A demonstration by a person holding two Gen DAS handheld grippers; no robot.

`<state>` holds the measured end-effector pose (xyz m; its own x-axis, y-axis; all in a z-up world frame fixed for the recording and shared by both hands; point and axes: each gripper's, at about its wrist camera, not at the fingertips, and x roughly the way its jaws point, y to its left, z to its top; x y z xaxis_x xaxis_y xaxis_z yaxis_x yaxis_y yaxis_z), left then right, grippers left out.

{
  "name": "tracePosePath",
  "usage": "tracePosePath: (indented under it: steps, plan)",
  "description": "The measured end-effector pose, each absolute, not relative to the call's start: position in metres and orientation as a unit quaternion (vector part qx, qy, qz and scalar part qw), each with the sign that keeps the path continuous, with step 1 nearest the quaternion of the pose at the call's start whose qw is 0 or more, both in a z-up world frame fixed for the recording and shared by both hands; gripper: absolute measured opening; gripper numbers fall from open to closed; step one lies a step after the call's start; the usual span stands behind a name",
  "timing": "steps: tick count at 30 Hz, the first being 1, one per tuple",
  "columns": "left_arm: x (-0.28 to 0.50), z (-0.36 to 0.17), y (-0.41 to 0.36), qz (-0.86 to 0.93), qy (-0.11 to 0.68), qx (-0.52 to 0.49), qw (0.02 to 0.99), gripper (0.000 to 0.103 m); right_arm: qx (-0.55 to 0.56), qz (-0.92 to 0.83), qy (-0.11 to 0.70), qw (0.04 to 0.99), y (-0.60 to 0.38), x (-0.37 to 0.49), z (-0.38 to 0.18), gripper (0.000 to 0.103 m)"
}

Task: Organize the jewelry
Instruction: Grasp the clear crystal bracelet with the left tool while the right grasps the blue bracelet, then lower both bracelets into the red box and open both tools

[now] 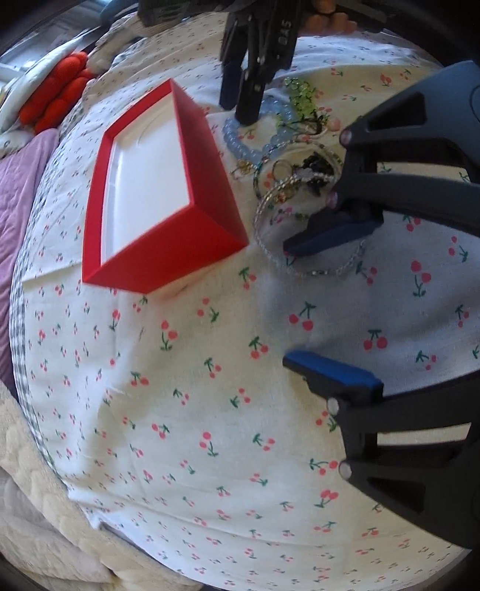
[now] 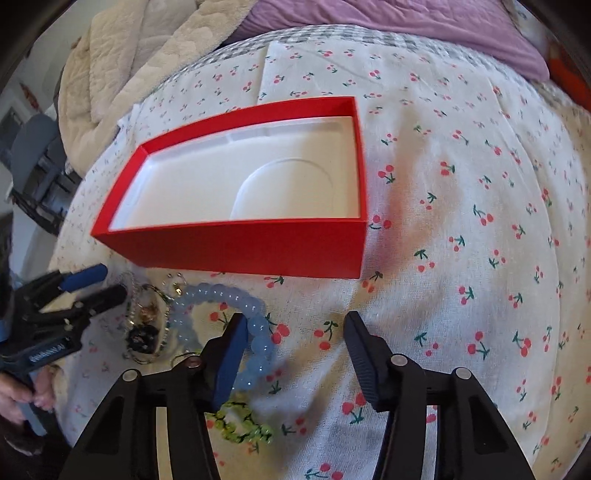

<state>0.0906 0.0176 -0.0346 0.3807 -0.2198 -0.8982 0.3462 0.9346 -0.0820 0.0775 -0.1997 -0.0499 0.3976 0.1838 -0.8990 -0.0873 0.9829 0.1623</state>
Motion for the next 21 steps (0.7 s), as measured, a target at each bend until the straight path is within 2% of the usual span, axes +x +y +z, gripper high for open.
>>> tracePosePath:
  steps: [4, 7, 9, 10, 12, 21]
  plan:
    - [0.089, -0.035, 0.014, -0.181, 0.532, 0.077, 0.824, 0.039, -0.011, 0.079, 0.537, 0.84, -0.187, 0.074, -0.051, 0.045]
    - [0.087, -0.037, 0.011, -0.19, 0.536, 0.075, 0.819, 0.026, -0.029, 0.087, 0.537, 0.839, -0.18, 0.073, -0.052, 0.031]
    - [0.086, -0.037, 0.007, -0.193, 0.536, 0.081, 0.818, 0.016, -0.038, 0.095, 0.535, 0.839, -0.176, 0.073, -0.052, 0.015]
    - [0.086, -0.036, 0.007, -0.195, 0.536, 0.078, 0.818, 0.008, -0.04, 0.098, 0.533, 0.839, -0.174, 0.072, -0.051, 0.012]
    - [0.085, -0.034, 0.007, -0.191, 0.537, 0.073, 0.818, 0.005, -0.039, 0.096, 0.532, 0.84, -0.175, 0.073, -0.049, 0.012]
    - [0.076, -0.006, 0.008, -0.199, 0.514, 0.062, 0.832, 0.004, -0.005, 0.101, 0.505, 0.857, -0.181, 0.064, -0.018, 0.012]
